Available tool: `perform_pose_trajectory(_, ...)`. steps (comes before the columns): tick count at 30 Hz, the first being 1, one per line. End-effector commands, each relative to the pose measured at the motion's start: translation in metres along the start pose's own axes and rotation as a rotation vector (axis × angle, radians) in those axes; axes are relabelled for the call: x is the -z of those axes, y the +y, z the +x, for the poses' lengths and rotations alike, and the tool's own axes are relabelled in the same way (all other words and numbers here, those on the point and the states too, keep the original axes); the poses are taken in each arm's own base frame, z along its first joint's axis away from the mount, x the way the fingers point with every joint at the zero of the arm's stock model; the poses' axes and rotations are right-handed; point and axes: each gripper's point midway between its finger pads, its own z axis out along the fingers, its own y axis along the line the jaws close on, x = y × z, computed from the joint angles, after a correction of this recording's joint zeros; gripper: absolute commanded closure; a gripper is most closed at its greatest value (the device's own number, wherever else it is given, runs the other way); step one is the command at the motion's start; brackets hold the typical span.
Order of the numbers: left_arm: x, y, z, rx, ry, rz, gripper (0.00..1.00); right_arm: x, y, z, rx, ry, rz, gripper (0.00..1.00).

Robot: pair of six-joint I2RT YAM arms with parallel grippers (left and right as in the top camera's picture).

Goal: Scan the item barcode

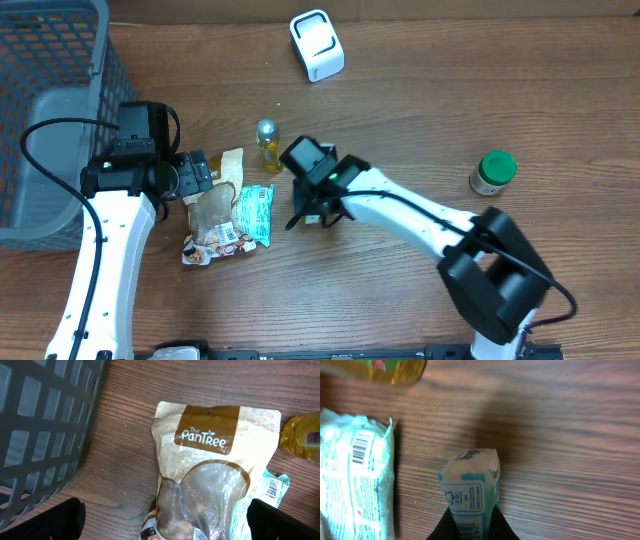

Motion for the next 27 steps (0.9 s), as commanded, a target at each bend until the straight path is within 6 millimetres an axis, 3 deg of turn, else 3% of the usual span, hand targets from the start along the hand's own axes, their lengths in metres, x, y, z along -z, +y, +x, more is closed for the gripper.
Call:
perform_pose_trajectory(1,0.004,-0.001,-0.006,-0.011,-0.016,0.007,0.01,0.020,-0.014,-0.016,0.031,-0.043,0.010,0.96)
perform_pose_trajectory(9,0.004,-0.001,-0.006,-0.011,-0.016,0.007,0.00,0.023,-0.065,-0.024,0.002,-0.041,0.173,0.95)
perform_pose_trajectory(18,0.004,-0.001,-0.006,-0.011,-0.016,0.007,0.01,0.025,-0.085,-0.030,-0.026,-0.049,0.229,0.91)
perform_pose_trajectory(23,0.004,-0.001,-0.006,-0.011,-0.016,0.007,0.00,0.025,-0.086,-0.029,-0.026,-0.047,0.234,0.71)
perform_pose_trajectory(26,0.004,-0.001,-0.006,-0.011,-0.016,0.007,0.01,0.025,-0.086,-0.029,-0.026,-0.045,0.235,0.65)
perform_pose_trajectory(27,0.004,-0.001,-0.006,-0.011,-0.016,0.007,0.00,0.025,-0.087,-0.028,-0.026,-0.044,0.236,0.58)
